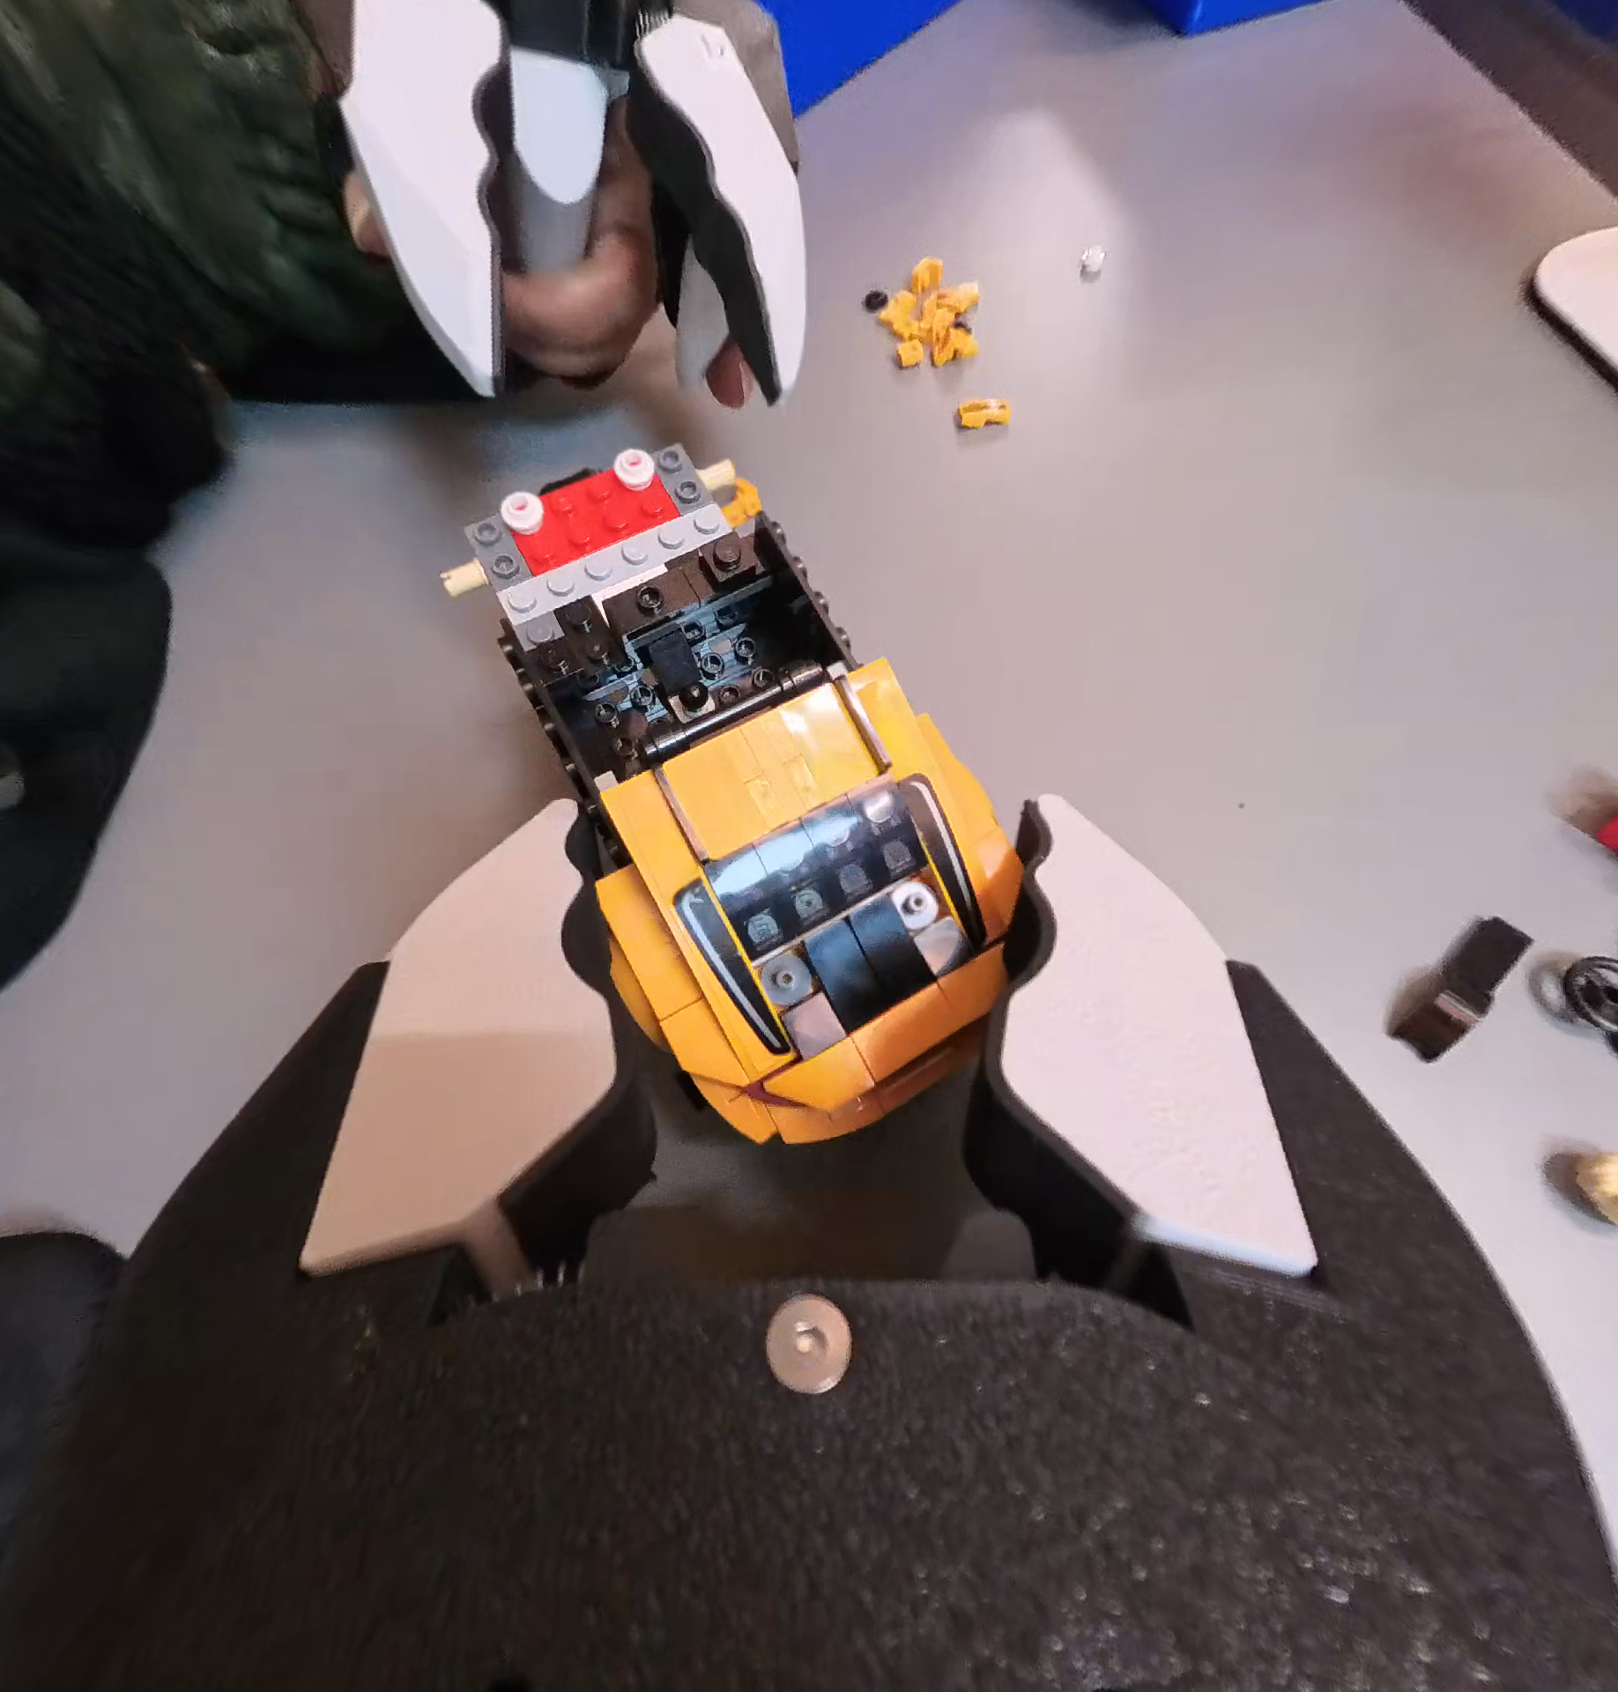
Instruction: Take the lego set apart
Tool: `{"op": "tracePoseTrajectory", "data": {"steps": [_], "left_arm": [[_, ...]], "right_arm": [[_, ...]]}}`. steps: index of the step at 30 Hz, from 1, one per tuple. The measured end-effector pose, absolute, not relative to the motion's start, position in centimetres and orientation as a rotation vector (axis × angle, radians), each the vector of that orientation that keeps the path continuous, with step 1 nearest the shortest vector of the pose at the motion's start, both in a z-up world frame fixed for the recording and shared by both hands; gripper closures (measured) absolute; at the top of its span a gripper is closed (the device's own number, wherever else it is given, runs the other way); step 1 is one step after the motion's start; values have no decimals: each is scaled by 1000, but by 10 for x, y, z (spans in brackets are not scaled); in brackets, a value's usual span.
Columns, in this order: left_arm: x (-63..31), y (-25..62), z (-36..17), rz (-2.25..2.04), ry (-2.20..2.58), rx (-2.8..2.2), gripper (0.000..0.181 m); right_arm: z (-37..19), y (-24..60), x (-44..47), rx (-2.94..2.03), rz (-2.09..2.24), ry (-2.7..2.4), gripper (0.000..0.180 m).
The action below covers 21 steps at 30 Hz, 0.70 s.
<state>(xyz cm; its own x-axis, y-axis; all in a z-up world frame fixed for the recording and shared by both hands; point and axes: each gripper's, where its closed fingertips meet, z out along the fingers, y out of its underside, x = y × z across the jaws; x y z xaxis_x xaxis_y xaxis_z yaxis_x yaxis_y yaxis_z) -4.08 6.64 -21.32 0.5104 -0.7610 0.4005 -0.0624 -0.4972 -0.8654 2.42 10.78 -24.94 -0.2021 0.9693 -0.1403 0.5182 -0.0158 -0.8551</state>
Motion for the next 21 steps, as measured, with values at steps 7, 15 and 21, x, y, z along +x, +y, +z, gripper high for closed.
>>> {"op": "tracePoseTrajectory", "data": {"steps": [7, 15, 21], "left_arm": [[-49, 70, -203, -985, 713, -1842, 155], [-56, 68, -202, -882, 786, -1861, 180], [-55, 64, -201, -882, 824, -1893, 180]], "right_arm": [[-259, 118, 21, -1578, 1017, -1756, 94], [-264, 116, 12, -1611, 916, -1795, 94], [-264, 113, 12, -1644, 868, -1785, 94]]}}
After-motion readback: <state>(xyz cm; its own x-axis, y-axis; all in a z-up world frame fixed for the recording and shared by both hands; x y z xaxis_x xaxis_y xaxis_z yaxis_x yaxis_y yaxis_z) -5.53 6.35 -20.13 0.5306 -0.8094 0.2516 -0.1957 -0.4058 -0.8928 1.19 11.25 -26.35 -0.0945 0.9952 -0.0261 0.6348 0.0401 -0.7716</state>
